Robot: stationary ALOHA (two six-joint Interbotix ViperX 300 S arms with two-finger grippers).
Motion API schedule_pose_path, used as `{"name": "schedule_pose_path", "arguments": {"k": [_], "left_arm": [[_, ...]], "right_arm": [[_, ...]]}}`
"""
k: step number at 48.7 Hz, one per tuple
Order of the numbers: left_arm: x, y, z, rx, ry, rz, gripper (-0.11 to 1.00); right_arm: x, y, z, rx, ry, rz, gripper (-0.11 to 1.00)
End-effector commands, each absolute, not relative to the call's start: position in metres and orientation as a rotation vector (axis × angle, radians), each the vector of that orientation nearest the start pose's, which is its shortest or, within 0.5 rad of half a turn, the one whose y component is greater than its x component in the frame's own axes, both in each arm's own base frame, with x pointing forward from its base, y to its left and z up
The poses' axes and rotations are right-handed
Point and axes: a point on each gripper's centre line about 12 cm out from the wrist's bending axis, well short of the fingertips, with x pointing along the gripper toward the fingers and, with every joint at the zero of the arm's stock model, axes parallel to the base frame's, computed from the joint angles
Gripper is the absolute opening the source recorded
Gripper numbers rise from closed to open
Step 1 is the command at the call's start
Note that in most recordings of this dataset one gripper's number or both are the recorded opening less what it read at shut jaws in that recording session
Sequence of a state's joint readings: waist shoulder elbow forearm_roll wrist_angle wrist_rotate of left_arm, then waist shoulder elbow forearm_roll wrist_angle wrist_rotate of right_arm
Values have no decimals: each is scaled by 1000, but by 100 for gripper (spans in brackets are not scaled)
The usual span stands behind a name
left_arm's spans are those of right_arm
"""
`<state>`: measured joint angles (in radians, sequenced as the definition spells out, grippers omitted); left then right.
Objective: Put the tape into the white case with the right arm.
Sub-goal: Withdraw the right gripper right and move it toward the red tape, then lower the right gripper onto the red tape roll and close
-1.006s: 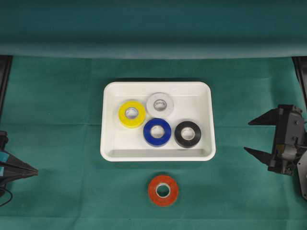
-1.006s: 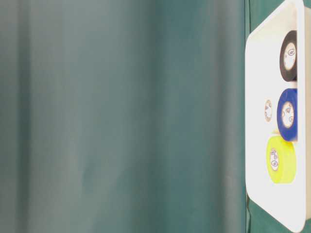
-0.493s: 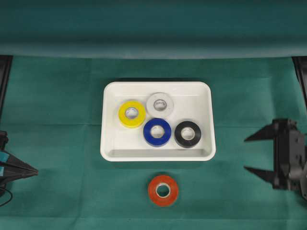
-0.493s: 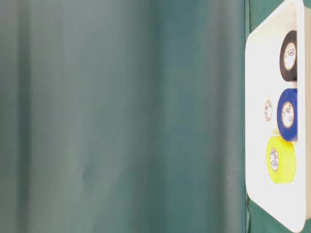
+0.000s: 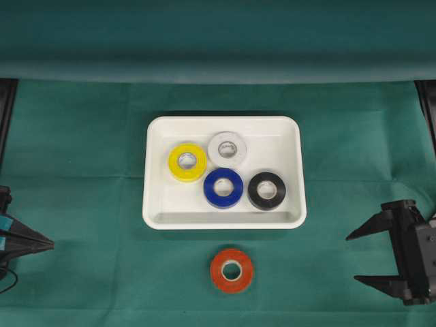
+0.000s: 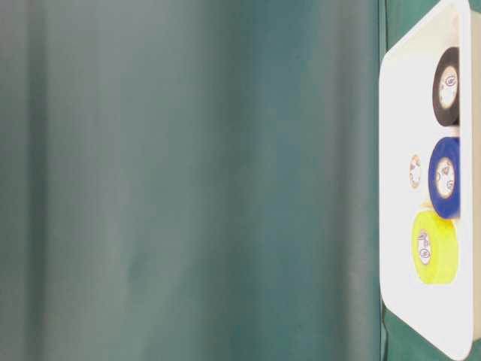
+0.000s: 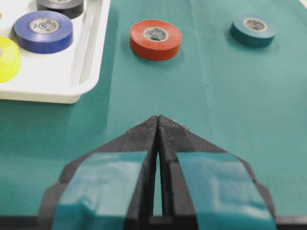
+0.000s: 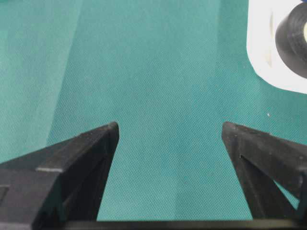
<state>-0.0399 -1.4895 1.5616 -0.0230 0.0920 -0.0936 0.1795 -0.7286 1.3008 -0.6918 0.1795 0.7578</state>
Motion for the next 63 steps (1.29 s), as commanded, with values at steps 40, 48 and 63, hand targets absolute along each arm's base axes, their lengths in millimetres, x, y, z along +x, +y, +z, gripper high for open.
{"name": "schedule_pose_path", "arguments": {"k": [40,48,63], "left_arm": [[123,-5,174,-115,162,-29,0],[123,-5,174,-115,163,-29,0],[123,-5,174,-115,162,-29,0]], "right_arm": [[296,40,159,-76,807,39,73],[329,41,156,-102,816,33,73],[375,46,152,-114,807,32,73]]}}
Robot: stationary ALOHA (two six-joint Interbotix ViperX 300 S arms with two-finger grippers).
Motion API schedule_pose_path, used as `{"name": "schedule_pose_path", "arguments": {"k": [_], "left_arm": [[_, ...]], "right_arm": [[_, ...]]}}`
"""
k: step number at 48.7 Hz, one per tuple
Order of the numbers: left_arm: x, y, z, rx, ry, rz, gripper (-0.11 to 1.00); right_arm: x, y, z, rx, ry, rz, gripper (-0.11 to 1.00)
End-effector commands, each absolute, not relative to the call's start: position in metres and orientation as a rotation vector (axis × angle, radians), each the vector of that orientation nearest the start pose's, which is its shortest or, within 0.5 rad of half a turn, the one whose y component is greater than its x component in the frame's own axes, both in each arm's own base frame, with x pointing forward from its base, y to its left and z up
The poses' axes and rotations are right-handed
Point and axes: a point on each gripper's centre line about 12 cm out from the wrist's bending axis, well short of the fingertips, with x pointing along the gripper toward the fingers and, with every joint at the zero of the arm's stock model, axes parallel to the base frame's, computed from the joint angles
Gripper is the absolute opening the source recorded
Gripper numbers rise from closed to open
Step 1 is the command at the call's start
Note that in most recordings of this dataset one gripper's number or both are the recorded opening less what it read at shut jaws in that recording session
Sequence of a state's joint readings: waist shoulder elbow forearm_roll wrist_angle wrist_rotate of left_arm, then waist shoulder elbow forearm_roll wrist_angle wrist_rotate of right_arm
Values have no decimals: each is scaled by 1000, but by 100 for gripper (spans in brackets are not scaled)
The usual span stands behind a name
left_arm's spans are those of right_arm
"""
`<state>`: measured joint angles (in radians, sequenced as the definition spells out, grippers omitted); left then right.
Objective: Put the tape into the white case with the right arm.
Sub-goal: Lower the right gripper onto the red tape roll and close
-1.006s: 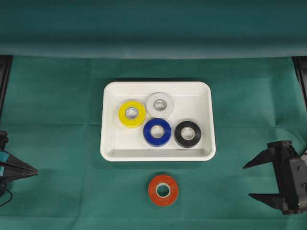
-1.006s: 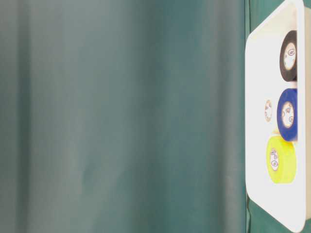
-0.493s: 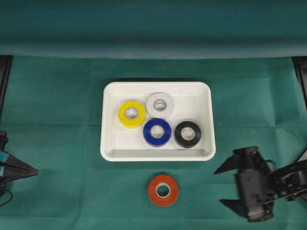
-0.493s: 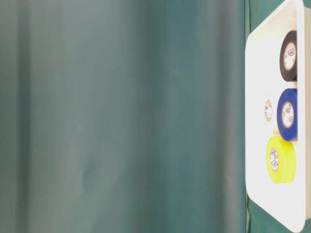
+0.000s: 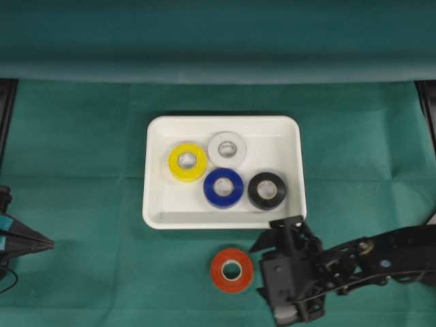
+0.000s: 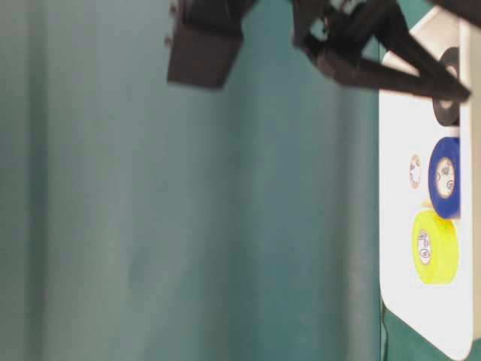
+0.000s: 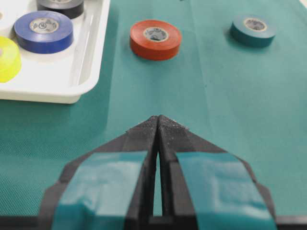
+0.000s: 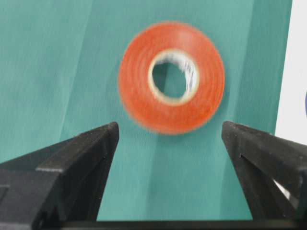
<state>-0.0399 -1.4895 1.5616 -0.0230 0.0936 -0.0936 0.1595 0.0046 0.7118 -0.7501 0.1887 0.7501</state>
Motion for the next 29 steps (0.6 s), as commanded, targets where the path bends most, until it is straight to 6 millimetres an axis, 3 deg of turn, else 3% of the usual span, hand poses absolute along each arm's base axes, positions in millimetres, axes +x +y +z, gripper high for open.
{"name": "schedule_pose_path", "arguments": {"k": [1,12,29], "left_arm": [[123,-5,175,-115,160,-29,0],[123,-5,174,-115,162,-29,0],[123,-5,174,-115,162,-29,0]], "right_arm": [[379,47,151,-113,806,33,73],[395,49,143,-114,816,33,74],[397,50,140,-108,821,32,73]]}}
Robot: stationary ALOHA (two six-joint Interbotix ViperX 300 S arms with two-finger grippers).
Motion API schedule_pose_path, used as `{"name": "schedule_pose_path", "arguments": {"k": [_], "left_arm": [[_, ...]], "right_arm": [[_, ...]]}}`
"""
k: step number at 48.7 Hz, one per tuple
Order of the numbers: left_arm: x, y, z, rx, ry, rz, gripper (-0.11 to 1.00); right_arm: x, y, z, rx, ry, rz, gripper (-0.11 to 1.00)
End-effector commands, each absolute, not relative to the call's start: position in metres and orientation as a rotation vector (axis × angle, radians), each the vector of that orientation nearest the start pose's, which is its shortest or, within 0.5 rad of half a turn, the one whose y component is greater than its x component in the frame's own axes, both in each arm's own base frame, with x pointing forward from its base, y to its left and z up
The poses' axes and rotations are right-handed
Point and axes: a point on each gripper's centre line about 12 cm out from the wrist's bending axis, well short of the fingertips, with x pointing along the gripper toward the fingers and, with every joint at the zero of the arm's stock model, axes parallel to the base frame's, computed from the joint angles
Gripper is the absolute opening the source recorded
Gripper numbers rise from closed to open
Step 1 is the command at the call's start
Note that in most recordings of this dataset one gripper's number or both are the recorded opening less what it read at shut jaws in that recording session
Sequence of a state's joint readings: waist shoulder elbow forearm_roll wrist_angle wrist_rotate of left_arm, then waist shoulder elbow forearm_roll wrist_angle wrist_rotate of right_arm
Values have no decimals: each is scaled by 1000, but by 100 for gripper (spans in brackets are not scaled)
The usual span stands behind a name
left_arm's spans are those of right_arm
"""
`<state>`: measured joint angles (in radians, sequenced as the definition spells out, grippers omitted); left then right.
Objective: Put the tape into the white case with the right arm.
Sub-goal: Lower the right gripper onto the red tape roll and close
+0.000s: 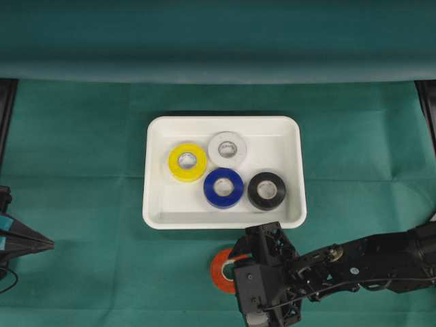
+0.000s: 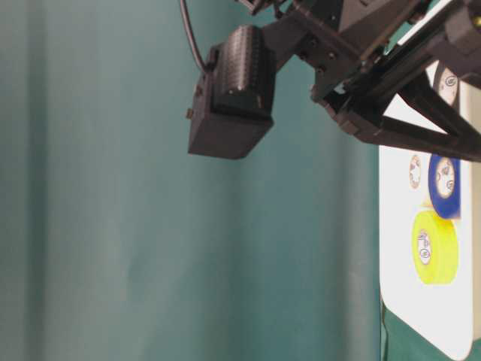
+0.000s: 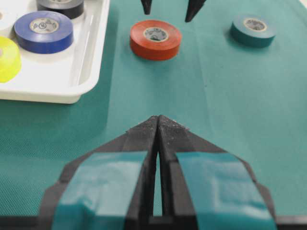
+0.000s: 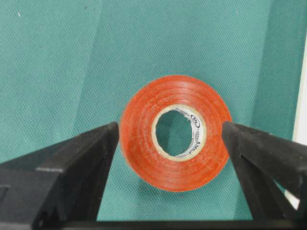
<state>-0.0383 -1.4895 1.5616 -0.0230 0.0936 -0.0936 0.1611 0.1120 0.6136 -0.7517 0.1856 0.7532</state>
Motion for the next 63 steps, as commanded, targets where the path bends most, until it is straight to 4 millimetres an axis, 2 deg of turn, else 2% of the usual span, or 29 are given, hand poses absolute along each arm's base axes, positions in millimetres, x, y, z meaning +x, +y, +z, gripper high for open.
{"name": "schedule_pose_path", "arguments": {"k": [1,28,43,48,56,61,63], "left_arm": [[123,-5,174,-115,162,-29,0],[123,-5,174,-115,162,-29,0],[123,-5,174,-115,162,-29,0],[123,-5,174,-115,162,-29,0],[123,-5,175,-115,160,-29,0],[123,-5,174,-115,162,-29,0],[123,-5,174,-115,162,-29,0]], "right_arm": [[397,50,139,-107,821,35,73],[401,54,107,-95,862,76,73],[402,48,104,-87,869,59,70],[401,48,105,-87,869,59,58],[402,48,105,-87,867,59,17],[402,48,106,-85,866,59,5],[402,48,106,-85,864,60,4]]}}
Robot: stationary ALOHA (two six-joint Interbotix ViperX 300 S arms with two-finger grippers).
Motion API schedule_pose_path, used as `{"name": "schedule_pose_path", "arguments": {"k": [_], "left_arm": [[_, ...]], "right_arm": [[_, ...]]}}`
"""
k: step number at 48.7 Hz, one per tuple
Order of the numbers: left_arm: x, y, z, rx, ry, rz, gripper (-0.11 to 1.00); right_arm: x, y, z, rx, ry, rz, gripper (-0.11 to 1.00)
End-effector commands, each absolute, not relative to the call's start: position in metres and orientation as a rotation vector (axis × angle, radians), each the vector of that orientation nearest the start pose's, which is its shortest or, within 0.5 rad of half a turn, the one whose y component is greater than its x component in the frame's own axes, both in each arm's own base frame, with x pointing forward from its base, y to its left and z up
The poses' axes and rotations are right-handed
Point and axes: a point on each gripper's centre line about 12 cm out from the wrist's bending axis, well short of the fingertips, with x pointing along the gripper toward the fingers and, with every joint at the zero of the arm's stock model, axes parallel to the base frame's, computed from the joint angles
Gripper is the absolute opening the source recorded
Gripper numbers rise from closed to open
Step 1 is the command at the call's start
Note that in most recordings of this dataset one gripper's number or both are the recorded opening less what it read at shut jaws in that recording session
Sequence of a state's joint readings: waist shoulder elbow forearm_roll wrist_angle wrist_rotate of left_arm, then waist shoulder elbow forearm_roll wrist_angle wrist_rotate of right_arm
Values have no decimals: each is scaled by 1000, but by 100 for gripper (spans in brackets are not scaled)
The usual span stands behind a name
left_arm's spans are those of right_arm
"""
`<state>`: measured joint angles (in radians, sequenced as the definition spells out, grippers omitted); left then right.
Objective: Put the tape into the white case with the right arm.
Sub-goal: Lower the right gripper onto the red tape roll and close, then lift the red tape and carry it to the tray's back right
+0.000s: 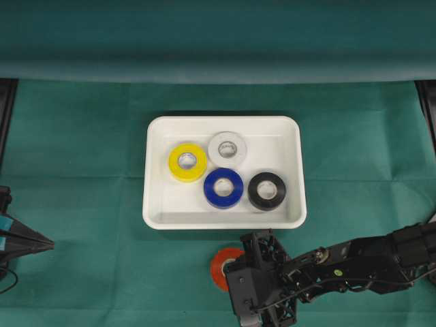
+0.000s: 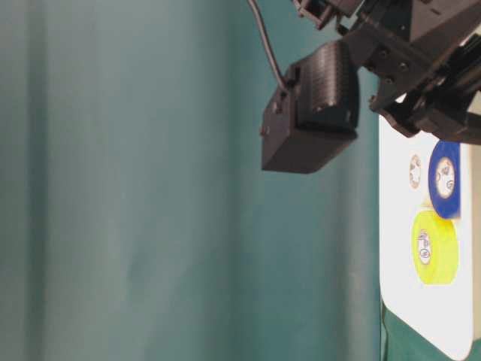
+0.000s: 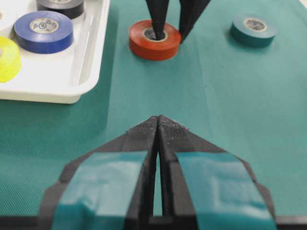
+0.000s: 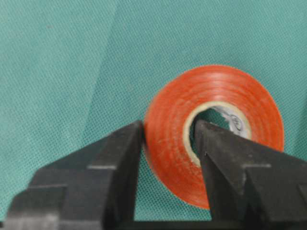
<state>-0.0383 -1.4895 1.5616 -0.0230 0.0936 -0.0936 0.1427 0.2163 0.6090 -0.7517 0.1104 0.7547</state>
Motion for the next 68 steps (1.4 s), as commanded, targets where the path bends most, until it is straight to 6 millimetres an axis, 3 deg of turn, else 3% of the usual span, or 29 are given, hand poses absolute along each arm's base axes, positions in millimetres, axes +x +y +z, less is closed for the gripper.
{"name": "schedule_pose_path", "arguments": {"k": [1,19,39,53,59,68], "left_arm": [[123,-5,174,-115,162,-29,0],[123,-5,174,-115,162,-29,0],[123,-5,175,-115,160,-29,0],[123,-5,175,-115,160,-29,0],[123,-5,175,-115,160,-29,0],[123,-5,174,-115,162,-29,0]], "right_arm": [[402,48,106,-85,864,60,4],[403,48,115,-80,843,58,3],[402,46,167,-83,747,26,3],[402,44,167,-91,760,7,3],[402,38,167,-93,771,-17,3],[397,7,168,-86,807,-115,3]]}}
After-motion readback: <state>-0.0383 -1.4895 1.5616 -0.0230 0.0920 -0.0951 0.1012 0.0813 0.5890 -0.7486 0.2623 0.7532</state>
